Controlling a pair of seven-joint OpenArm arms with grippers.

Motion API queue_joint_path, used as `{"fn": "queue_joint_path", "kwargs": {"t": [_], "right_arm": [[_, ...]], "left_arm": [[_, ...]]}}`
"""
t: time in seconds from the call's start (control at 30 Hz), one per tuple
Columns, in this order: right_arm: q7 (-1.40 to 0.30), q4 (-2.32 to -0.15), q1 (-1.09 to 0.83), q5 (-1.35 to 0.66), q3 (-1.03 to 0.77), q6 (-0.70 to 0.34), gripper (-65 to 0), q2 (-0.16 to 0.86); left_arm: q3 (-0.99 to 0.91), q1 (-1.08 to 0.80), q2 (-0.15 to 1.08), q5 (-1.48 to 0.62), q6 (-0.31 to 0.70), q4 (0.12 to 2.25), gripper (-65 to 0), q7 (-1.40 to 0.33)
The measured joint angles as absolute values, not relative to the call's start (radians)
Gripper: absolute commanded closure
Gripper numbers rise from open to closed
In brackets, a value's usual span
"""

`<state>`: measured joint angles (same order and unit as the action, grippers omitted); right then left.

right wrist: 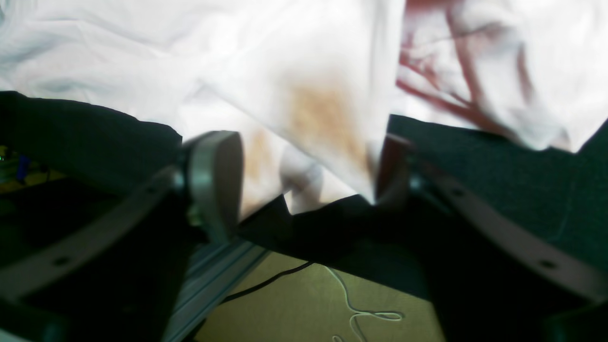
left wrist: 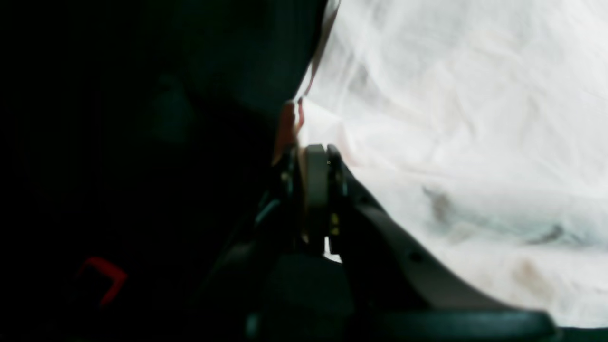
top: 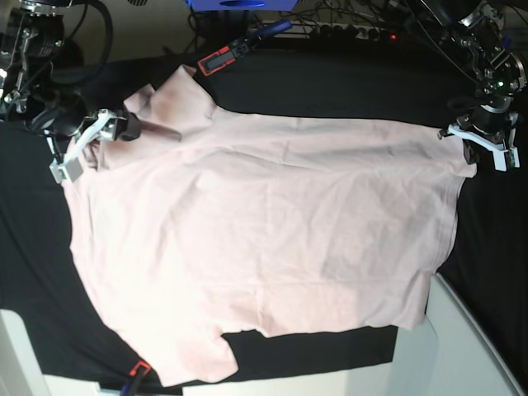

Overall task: Fold the T-shirt properly
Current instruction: 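Fold the collar edge over toward the hem with both grippers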

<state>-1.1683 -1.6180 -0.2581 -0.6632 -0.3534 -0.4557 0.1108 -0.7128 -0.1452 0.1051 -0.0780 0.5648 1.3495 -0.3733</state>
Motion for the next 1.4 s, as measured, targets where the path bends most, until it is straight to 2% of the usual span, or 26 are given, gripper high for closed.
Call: {"fn": "queue_joint_path", "kwargs": {"t": [0.1,0.17,0.57,0.9,1.17,1.4], "right_arm": [[-1.169,-1.618,-0.258,-0.664,-0.354,-0.456,-10.3,0.11],[-1.169,-1.618,-0.258,-0.664,-0.354,-0.456,0.0,0.11],[-1.328,-1.662,-0.165,-0.755,-0.362,-0.455,0.0,0.118],[-1.334,-1.658,-0.064,-0.624,-0.362,-0.455,0.0,0.118],[-1.333,-1.526,0.011,-0.598,-0.363,-0.455,0.0,0.154],[-1.331,-1.499,0.062,-0.602,-0.363,-0.455,0.0,0.18]], "left_arm": [[-0.713,-0.145,0.105,-0.078,0.565,1.349,0.0,-0.373],[-0.713,-0.145,0.105,-0.078,0.565,1.349,0.0,-0.373],[-0.714,-0.151,0.102,-0.079,0.565,1.387,0.0,-0.374],[-0.715,-0.124,0.103,-0.08,0.565,1.432,0.0,-0.44],[-0.717,-0.071,0.103,-0.079,0.565,1.425,0.0,-0.44],[-0.718,-0.046,0.103,-0.078,0.551,1.423,0.0,-0.441]]}}
